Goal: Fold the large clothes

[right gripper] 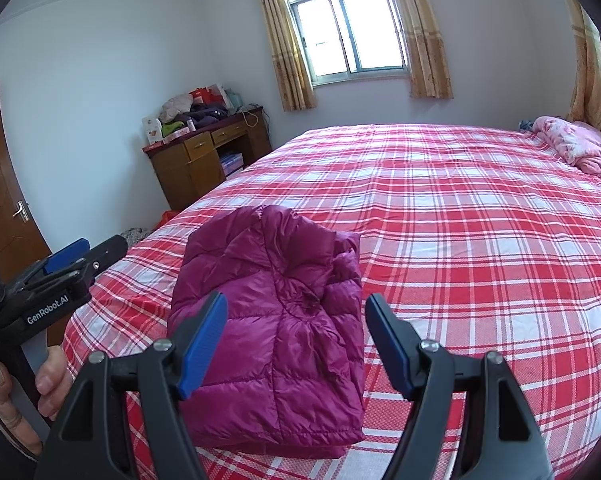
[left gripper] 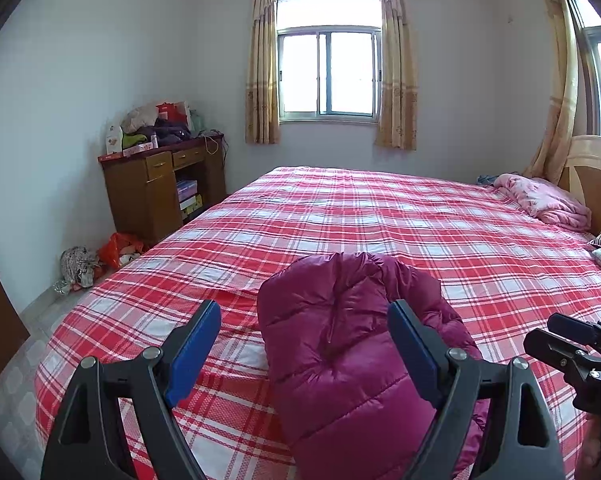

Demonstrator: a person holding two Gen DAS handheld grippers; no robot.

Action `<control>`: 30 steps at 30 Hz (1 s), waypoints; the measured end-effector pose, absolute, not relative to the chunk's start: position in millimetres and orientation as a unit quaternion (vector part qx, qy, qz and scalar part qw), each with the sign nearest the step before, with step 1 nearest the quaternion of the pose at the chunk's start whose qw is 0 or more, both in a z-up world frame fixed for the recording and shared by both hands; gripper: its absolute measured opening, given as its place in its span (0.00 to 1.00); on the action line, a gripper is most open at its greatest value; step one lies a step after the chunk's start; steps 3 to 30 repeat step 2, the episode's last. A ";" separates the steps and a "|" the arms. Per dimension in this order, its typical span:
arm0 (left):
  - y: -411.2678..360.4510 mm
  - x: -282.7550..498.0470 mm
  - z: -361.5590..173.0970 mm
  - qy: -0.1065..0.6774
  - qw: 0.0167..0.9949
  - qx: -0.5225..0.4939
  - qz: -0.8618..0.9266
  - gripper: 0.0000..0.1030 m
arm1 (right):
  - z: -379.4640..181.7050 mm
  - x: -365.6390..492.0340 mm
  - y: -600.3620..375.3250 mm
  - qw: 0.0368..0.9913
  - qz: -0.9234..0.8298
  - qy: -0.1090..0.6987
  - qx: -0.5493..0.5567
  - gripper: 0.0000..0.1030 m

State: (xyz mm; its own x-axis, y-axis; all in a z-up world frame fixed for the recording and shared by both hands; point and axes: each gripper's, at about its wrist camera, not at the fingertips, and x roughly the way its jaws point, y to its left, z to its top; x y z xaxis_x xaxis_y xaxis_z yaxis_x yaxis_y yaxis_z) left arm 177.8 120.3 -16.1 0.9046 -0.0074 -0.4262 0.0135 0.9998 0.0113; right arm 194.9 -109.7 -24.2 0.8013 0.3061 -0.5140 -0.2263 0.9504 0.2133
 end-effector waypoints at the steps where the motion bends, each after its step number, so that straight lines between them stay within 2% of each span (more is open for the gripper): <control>1: 119.2 177.6 -16.4 0.218 0.976 0.009 -0.005 0.83 | -23.9 194.4 -110.2 0.946 0.140 0.282 0.071 0.72; 30: 118.7 177.9 -16.4 0.220 0.975 0.008 -0.007 0.83 | -23.9 194.0 -111.1 0.947 0.139 0.282 0.072 0.72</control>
